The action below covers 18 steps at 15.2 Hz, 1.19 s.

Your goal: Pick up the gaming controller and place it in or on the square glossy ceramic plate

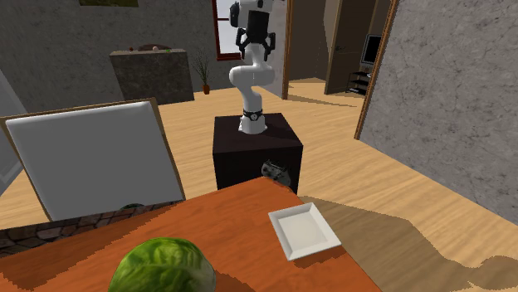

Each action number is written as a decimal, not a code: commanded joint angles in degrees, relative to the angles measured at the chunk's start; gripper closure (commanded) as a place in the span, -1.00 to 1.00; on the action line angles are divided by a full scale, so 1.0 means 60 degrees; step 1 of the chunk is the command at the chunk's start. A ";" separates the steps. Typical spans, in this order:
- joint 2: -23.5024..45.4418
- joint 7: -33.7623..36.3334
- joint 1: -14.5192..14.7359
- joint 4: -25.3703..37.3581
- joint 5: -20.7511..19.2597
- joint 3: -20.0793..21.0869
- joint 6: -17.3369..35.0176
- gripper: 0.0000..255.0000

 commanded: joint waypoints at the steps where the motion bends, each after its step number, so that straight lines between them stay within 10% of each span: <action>1: 0.0000 0.0000 0.0000 0.0000 0.0000 0.0000 0.0000 -1.00; 18: 0.3244 -0.1780 0.0729 -0.2575 0.0027 -0.0778 0.5923 -1.00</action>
